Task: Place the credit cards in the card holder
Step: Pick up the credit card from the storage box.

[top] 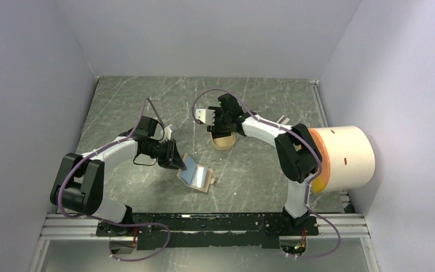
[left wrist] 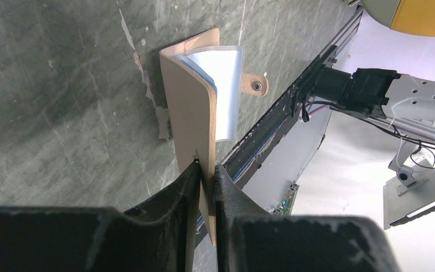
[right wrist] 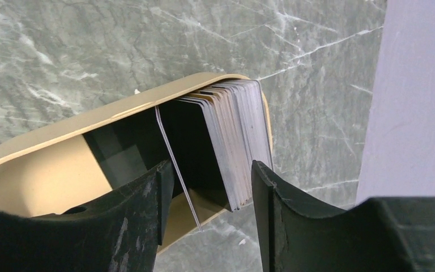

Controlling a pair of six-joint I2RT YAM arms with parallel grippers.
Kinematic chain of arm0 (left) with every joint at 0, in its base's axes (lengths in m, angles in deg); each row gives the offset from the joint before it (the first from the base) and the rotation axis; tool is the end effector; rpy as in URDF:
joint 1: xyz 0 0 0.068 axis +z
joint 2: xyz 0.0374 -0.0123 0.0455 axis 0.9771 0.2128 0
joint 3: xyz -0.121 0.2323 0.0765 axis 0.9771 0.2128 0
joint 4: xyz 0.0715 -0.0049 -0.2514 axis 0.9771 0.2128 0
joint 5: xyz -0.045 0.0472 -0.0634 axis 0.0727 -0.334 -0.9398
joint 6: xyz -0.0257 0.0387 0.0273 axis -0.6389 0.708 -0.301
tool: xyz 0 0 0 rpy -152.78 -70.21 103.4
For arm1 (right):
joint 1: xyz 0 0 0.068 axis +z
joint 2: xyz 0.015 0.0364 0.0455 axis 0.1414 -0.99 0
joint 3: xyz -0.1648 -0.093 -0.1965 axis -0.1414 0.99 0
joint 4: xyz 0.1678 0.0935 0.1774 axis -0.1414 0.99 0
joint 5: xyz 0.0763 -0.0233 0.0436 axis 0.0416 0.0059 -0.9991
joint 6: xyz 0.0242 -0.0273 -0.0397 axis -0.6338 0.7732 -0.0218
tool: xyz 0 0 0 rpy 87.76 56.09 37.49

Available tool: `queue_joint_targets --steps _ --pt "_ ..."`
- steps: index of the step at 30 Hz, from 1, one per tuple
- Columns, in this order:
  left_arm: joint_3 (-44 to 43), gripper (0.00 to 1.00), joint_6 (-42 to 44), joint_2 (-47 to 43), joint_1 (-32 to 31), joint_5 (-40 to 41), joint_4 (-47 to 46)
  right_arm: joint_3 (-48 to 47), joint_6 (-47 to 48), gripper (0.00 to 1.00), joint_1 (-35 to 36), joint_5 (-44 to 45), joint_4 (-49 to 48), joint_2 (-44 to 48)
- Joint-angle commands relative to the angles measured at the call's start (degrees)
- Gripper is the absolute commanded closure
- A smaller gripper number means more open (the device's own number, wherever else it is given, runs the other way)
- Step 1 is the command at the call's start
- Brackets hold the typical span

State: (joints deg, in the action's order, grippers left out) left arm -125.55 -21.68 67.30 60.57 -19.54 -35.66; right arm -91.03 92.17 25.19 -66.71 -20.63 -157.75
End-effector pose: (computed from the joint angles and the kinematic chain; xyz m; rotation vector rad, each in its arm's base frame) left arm 0.2379 -0.1010 0.1714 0.1377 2.7405 -1.3346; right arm 0.3496 0.2358 0.1921 -1.7425 1.5399 -0.0753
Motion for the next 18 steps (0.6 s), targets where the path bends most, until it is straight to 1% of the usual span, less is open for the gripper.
queue_joint_targets --steps 1,4,7,14,16,18 --pt "0.2 0.80 -0.3 0.2 -0.4 -0.8 0.3 -0.9 2.6 0.44 -0.2 0.0 -2.9 -2.0" --pt "0.2 0.80 -0.4 0.3 -0.4 -0.8 0.2 -1.4 3.4 0.42 -0.5 -0.3 -4.5 -2.2" --pt "0.2 0.80 -0.3 0.5 -0.4 -0.8 0.3 -3.5 4.0 0.41 -0.6 -0.3 -3.7 -5.2" --pt "0.2 0.80 -0.4 0.5 -0.4 -0.7 0.2 -5.7 5.7 0.41 -1.1 -1.1 -3.7 -7.2" --pt "0.2 0.80 -0.3 0.6 -0.4 -0.8 0.3 -6.5 5.8 0.41 -1.0 -1.0 -3.5 -7.7" --pt "0.2 0.80 -0.3 0.6 -0.4 -0.8 0.3 -7.1 5.8 0.43 -1.0 -1.4 -2.9 -7.8"
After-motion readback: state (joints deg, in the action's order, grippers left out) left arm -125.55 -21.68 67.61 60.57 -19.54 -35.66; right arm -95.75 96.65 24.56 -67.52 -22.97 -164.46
